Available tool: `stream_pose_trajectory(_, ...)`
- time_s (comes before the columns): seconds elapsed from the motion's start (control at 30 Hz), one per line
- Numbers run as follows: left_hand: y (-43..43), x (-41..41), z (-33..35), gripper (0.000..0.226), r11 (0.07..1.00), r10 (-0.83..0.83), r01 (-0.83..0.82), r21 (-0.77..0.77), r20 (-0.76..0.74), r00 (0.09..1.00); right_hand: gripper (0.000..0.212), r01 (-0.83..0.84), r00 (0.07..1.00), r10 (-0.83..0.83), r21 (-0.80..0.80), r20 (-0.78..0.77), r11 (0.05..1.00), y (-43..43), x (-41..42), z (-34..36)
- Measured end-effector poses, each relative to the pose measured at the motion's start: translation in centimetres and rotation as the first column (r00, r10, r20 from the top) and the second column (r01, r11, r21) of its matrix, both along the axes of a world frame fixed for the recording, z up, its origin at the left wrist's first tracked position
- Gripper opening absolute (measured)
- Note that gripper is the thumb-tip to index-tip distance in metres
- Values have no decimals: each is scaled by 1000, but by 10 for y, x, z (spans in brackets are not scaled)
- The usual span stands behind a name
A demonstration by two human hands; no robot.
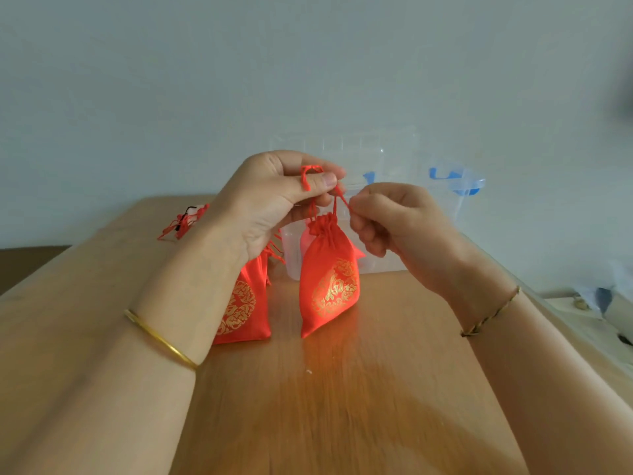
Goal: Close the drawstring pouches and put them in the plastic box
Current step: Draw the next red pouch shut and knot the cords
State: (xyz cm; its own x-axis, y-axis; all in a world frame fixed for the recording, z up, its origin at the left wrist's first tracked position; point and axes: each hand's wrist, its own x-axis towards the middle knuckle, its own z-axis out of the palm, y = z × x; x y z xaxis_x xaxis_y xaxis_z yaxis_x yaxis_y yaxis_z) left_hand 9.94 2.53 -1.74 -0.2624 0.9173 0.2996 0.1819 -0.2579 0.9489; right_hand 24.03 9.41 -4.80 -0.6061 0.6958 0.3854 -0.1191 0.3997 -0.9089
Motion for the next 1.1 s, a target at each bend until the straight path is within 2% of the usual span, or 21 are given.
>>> stream_pose_trajectory(0.07,-2,1,0,16,1000,-17,18,18,-46,999,28,76,997,-76,-16,-8,997,0,-1,-1)
stream_pose_trajectory(0.17,-6,1,3,20,994,-88,96,49,-147,985,25,175,975,-178,-31,-131,984,2,-2,-1)
stream_pose_trajectory(0.23,-7,2,4,24,987,-98,130,98,-280,955,26,126,979,-131,-43,-158,991,3,-3,-3)
stream_pose_trajectory(0.3,-4,2,3,27,979,-30,112,170,-423,906,27,13,988,-26,-86,-151,996,2,-5,-4)
stream_pose_trajectory(0.4,1,2,-2,31,946,164,38,322,-578,800,24,-94,988,73,-163,-134,982,1,-6,-5)
stream_pose_trajectory(0.57,5,0,-7,34,862,396,9,507,-685,612,26,-189,980,165,-243,-112,951,3,-7,-10)
stream_pose_trajectory(0.63,6,0,-8,33,843,436,1,538,-685,584,26,-221,973,194,-264,-125,939,2,-6,-10)
stream_pose_trajectory(0.7,6,0,-8,33,843,425,3,538,-670,609,25,-237,969,208,-271,-132,933,2,-5,-9)
stream_pose_trajectory(0.8,7,-1,-10,29,880,356,-33,474,-613,705,21,-199,977,167,-281,-135,939,3,-4,-7)
stream_pose_trajectory(0.97,7,-7,-9,12,957,208,-74,279,-489,847,27,-14,994,-7,-198,-108,980,5,-2,-6)
stream_pose_trajectory(1.1,3,-15,-6,20,981,180,-115,158,-499,848,30,3,972,-66,-264,-228,965,6,2,-7)
